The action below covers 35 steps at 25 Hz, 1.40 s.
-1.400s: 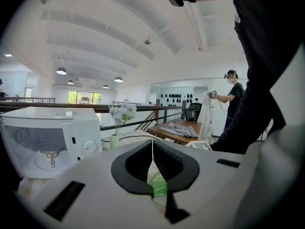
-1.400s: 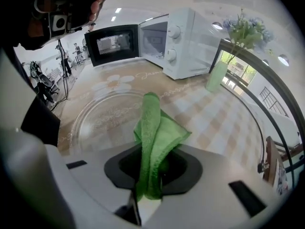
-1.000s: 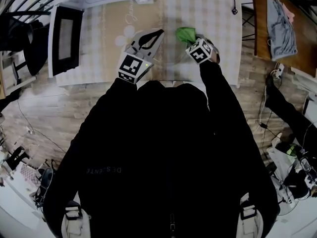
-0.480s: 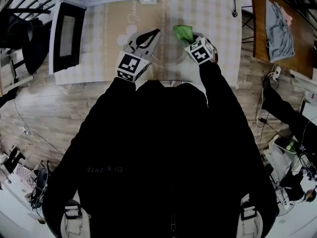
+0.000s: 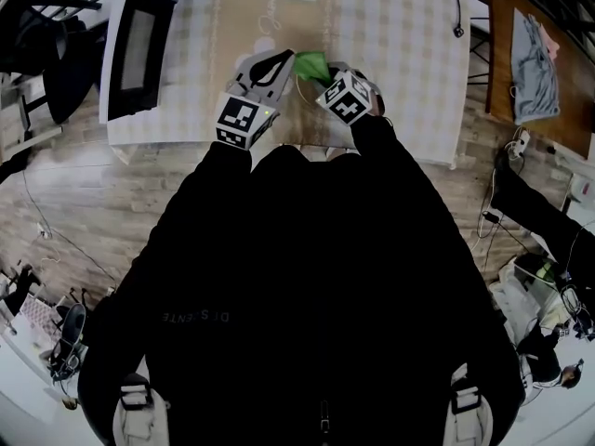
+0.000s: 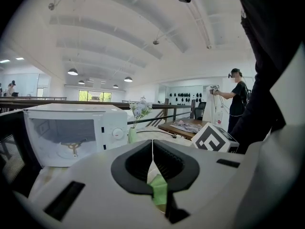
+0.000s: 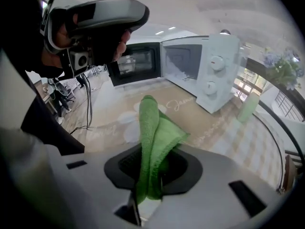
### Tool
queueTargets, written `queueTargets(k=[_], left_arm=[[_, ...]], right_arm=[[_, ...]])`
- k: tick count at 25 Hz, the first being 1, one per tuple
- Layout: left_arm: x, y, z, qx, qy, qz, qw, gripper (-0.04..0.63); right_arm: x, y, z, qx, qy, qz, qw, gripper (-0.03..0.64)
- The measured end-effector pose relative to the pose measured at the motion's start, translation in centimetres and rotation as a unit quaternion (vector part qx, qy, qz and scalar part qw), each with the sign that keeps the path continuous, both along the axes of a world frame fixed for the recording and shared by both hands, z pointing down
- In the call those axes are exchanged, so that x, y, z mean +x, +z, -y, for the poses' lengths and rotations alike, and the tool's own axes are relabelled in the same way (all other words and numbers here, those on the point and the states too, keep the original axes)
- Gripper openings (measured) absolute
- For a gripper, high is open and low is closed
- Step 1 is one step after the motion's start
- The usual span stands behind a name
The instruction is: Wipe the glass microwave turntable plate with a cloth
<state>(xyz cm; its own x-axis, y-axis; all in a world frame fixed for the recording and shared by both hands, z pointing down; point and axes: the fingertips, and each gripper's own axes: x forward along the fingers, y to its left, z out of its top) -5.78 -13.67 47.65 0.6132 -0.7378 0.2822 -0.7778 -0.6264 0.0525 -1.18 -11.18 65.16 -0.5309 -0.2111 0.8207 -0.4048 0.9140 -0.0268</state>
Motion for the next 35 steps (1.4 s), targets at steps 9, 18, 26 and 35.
queueTargets(k=[9, 18, 26, 35], left_arm=[[-3.3, 0.9, -1.4, -0.012, -0.006, 0.004, 0.9999, 0.021], [-4.4, 1.1, -2.5, -0.017, 0.0, 0.003, 0.9998, 0.021], [-3.0, 0.8, -1.9, -0.013, 0.012, -0.003, 0.9998, 0.021], [0.3, 0.8, -1.3, -0.011, 0.04, -0.012, 0.999, 0.021]], right_arm=[[-6.3, 1.8, -3.2, -0.002, -0.073, -0.013, 0.997, 0.086], [-7.1, 4.6, -4.3, 0.001, -0.103, -0.055, 0.993, 0.087], [-5.0, 4.8, -4.1, -0.007, -0.087, -0.067, 0.994, 0.086], [-0.8, 5.0, -4.0, -0.017, -0.061, -0.072, 0.995, 0.086]])
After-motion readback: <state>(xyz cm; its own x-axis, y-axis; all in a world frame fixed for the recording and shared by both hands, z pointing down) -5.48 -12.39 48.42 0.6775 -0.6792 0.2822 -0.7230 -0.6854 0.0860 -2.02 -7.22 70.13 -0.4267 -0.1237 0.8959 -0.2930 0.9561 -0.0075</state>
